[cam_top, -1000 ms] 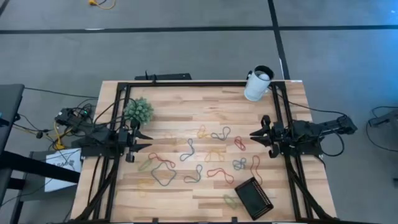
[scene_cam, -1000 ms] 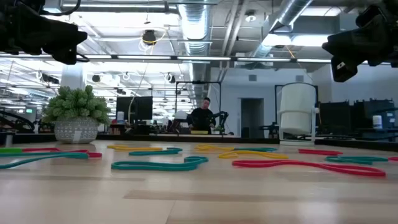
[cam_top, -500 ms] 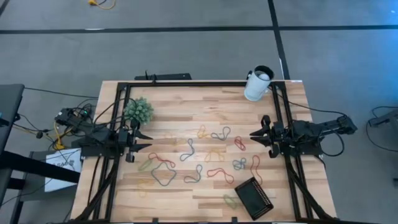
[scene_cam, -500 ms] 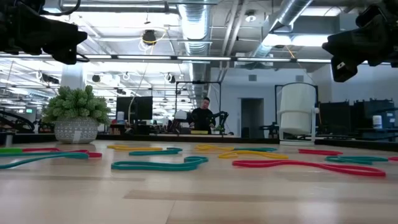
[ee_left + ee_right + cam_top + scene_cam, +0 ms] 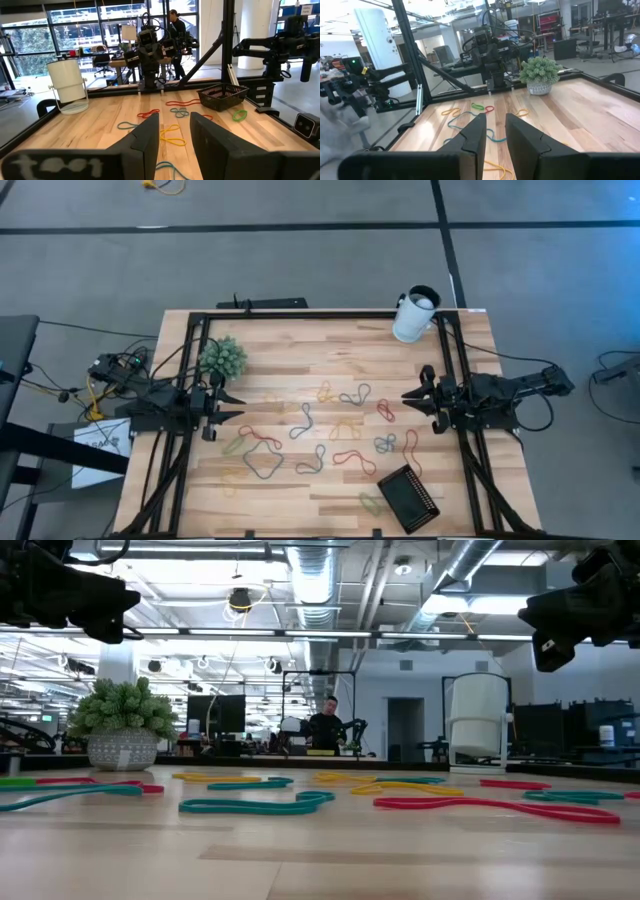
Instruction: Pick and place rubber bands into bin
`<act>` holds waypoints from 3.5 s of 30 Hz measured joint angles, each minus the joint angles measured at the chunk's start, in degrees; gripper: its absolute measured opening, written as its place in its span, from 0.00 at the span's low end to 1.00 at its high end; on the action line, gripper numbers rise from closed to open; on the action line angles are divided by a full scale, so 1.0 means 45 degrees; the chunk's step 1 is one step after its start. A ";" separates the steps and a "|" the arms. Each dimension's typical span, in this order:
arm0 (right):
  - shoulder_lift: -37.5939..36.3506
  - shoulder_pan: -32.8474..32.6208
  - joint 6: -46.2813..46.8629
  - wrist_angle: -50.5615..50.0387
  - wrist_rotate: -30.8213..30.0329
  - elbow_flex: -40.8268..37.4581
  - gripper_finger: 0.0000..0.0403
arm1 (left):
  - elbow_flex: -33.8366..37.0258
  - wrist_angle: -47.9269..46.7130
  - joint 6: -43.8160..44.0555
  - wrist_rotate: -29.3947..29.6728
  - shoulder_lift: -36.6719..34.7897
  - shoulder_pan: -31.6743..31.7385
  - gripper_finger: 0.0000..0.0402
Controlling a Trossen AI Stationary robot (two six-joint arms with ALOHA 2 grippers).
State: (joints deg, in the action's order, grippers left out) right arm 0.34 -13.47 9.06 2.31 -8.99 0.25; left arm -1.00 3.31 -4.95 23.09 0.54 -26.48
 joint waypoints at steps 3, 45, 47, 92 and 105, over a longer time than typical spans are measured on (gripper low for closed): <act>0.0005 0.0000 0.0000 0.0000 0.0000 0.0000 0.17 | -0.0003 0.0000 -0.0035 0.0000 -0.0001 -0.0004 0.25; 0.0000 0.0000 0.0003 0.0005 0.0000 0.0000 0.17 | 0.0012 0.1775 0.0894 0.3158 0.0125 0.0015 0.25; 0.0005 0.0000 0.0002 0.0005 0.0000 0.0000 0.17 | -0.0100 0.1872 0.1413 0.3912 0.0123 0.0026 0.25; 0.0005 0.1613 -0.3403 0.4497 -0.0693 0.0000 0.17 | -0.5355 -0.5994 0.2273 0.4720 0.3233 0.0024 0.25; 0.1350 0.1613 -0.0606 0.3983 -0.0642 0.0000 0.17 | -0.5360 -0.6402 0.3199 0.1576 0.3507 0.0024 0.25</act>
State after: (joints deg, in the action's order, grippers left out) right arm 6.42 -6.22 6.33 20.23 -11.88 0.25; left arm -25.12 -25.50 9.45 30.18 16.33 -26.37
